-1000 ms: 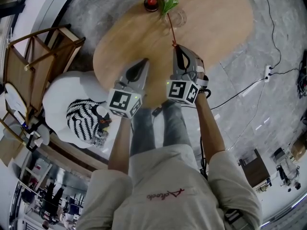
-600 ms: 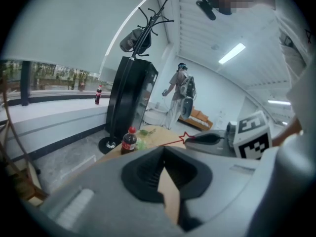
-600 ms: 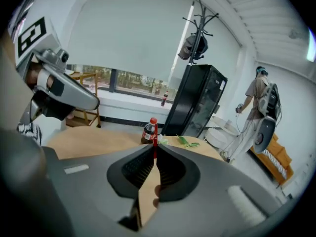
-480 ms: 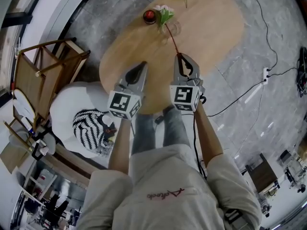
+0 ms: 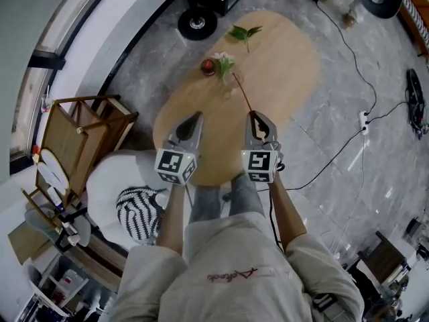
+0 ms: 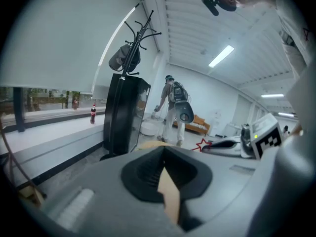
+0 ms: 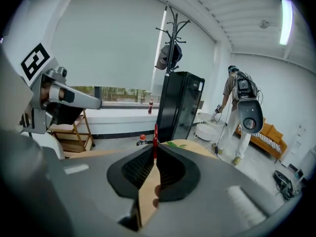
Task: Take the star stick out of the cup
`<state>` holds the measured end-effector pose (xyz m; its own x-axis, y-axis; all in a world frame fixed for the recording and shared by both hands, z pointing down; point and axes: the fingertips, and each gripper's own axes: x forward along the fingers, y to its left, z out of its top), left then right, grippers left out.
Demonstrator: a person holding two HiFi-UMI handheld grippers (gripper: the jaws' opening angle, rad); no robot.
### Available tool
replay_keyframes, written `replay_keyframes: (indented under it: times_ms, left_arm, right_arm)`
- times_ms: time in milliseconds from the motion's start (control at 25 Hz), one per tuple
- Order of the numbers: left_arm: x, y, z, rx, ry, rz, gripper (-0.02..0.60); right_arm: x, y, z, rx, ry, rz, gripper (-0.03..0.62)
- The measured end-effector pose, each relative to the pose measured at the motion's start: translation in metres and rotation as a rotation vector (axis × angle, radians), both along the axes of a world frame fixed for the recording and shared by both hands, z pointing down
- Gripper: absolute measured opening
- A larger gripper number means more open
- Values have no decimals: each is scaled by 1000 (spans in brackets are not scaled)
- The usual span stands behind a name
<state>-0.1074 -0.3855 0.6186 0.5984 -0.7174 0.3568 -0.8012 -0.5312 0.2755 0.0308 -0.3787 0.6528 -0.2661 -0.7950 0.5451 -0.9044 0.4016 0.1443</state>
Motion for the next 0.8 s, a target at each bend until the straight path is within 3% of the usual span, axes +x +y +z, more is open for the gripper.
replay_keyframes:
  times_ms: [440, 800]
  left_arm:
    - [-20, 26, -88, 61, -20, -2, 0]
    - [-43, 37, -173, 162, -21, -2, 0]
  right_arm:
    - [0, 19, -96, 64, -94, 44, 17]
    - [-11, 45, -183, 149, -149, 95, 17]
